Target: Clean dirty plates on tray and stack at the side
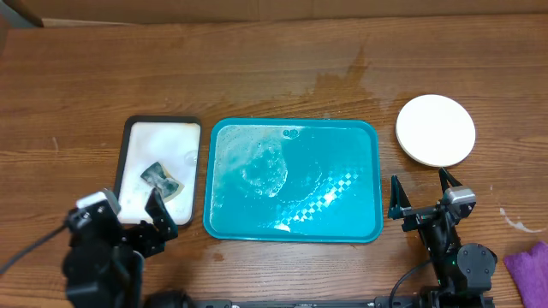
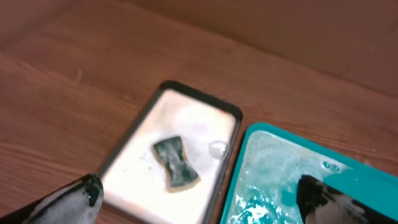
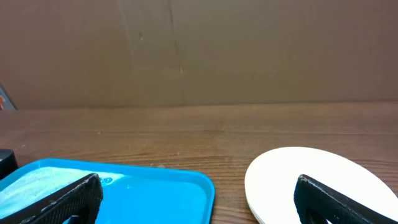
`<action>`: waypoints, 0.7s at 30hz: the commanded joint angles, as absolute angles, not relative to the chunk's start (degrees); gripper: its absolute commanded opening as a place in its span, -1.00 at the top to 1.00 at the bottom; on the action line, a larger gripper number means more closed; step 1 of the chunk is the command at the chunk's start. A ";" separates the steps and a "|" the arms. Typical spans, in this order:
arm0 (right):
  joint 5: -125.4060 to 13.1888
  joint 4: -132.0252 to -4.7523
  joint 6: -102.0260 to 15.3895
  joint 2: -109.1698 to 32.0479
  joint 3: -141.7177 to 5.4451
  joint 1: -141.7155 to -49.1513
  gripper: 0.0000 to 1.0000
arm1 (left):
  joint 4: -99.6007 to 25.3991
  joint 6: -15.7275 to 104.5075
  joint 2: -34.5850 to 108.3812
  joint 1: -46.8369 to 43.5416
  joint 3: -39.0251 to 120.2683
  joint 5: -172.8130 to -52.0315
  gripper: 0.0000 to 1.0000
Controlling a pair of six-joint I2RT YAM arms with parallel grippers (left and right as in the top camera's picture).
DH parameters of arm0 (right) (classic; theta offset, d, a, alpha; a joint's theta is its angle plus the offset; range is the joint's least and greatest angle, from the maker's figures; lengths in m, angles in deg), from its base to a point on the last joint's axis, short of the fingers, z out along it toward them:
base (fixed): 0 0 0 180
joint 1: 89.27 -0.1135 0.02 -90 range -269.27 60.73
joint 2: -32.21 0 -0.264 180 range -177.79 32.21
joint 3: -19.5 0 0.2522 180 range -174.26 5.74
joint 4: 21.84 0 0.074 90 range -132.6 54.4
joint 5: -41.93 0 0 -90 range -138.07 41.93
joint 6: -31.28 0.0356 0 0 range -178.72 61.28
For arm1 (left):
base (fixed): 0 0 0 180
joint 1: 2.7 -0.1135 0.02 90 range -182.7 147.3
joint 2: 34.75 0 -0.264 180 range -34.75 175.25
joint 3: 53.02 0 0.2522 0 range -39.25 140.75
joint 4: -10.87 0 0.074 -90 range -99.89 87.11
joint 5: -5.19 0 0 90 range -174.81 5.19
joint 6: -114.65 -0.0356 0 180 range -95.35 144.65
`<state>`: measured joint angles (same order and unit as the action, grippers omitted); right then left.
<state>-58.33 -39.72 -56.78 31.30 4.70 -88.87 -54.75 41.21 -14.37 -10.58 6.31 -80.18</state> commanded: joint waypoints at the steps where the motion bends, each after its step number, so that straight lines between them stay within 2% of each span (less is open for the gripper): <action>1: -58.44 -39.37 -56.37 31.76 5.27 -88.52 -1.00 | -47.89 47.99 -19.72 -10.42 -2.44 -82.54 -1.00; 11: -58.44 -39.37 -56.37 31.76 5.27 -88.52 -1.00 | -1.64 48.05 -33.25 -10.10 -25.78 -90.19 -0.99; 15: -58.44 -39.37 -56.37 31.76 5.27 -88.52 -1.00 | 7.32 47.96 -34.54 -8.22 -30.70 -88.27 -1.00; 21: -58.44 -39.37 -56.37 31.76 5.27 -88.52 -1.00 | 6.82 46.70 -34.56 -7.12 -35.70 -86.92 -1.00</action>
<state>-58.35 -39.68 -56.78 31.30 4.68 -88.87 7.13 47.20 -33.80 -7.54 -33.08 -88.03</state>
